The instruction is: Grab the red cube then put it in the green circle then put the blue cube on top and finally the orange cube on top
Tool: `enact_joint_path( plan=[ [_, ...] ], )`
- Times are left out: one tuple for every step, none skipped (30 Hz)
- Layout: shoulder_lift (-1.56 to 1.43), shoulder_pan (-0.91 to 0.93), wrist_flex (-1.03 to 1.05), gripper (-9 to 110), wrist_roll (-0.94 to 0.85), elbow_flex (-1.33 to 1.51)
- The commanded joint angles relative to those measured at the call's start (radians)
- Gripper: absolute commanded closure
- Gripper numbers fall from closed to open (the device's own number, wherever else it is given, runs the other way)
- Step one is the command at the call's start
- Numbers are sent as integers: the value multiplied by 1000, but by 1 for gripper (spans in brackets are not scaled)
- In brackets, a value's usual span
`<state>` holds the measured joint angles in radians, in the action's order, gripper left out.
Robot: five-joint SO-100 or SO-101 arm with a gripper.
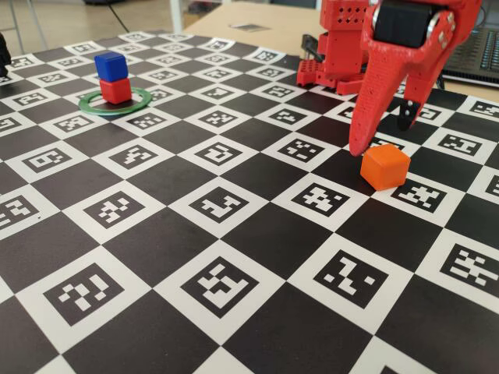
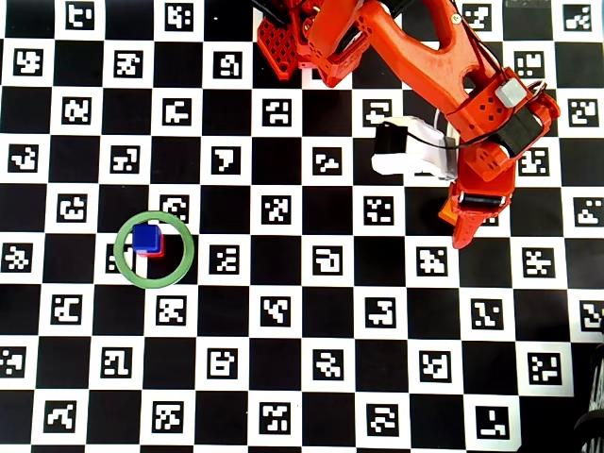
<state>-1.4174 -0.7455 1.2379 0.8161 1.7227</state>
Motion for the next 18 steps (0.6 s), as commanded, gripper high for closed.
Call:
enact_joint_path(
  plan=[
    [-3, -14, -31, 56, 6, -3],
    [3, -15, -41, 56, 8, 0],
    [8, -17, -51, 56, 9, 2],
    [14, -20, -57, 56, 11, 2],
    [23, -21, -63, 56, 12, 2],
    [31, -21, -71, 56, 14, 2],
    [40, -23, -75, 56, 15, 2],
    [49, -23, -81, 56, 17, 2],
    [57, -23, -86, 56, 17, 2],
    [64, -23, -89, 56, 17, 2],
    [69, -23, -92, 56, 17, 2],
    [74, -23, -95, 56, 17, 2],
    [78, -20, -98, 56, 17, 2],
    [80, -18, -103, 56, 17, 5],
    [80, -15, -109, 56, 17, 6],
    [81, -14, -115, 56, 17, 6],
    [83, -12, -120, 56, 17, 6],
    [83, -9, -123, 56, 20, 6]
  ],
)
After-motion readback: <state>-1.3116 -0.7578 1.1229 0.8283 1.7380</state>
